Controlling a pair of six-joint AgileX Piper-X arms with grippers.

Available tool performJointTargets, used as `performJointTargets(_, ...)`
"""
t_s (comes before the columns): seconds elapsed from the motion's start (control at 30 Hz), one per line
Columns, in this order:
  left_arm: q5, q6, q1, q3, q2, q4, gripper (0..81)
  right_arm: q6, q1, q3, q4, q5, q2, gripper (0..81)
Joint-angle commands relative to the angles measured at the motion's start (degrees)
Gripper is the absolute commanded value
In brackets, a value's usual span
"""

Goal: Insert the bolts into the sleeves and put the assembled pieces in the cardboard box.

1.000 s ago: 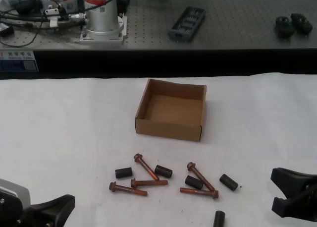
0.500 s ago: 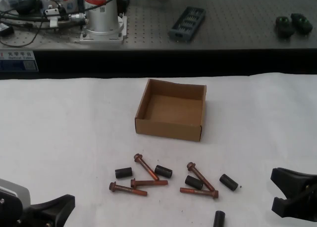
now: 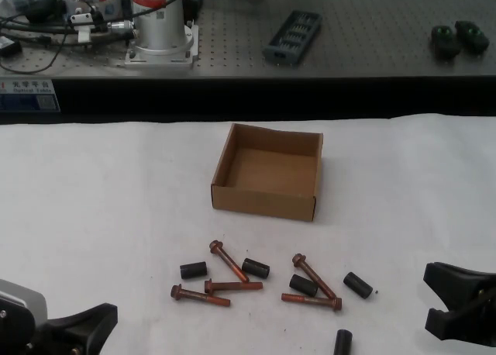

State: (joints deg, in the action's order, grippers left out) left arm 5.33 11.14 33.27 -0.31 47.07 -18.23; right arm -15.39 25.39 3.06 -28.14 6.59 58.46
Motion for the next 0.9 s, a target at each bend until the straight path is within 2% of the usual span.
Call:
performJointTargets(0.0,0.4,0.5,0.2,-0.2,0.1,-1.2,0.6,-1.7,-0.2,0.0,-2.2,-1.8,0.2,4.3)
performJointTargets(0.37,1.4,2.1,0.2,-0.2,0.1,-1.7,0.6,-1.7,-0.2,0.0,-2.2,-1.8,0.2,4.3)
performJointTargets(0.5,-6.0,11.7,0.2,-0.2,0.1,-1.5,0.6,-1.7,-0.2,0.0,-2.2,-1.8,0.2,4.3)
performJointTargets(0.67,-10.0,12.6,0.2,-0.2,0.1,-3.2,0.6,-1.7,-0.2,0.0,-2.2,-1.8,0.2,4.3)
performJointTargets(0.8,-19.8,12.5,0.2,-0.3,0.1,-10.8,0.6,-1.7,-0.2,0.0,-2.2,-1.8,0.2,4.3)
performJointTargets(0.87,-20.1,13.4,0.2,-0.3,0.1,-12.6,0.6,-1.7,-0.2,0.0,-2.2,-1.8,0.2,4.3)
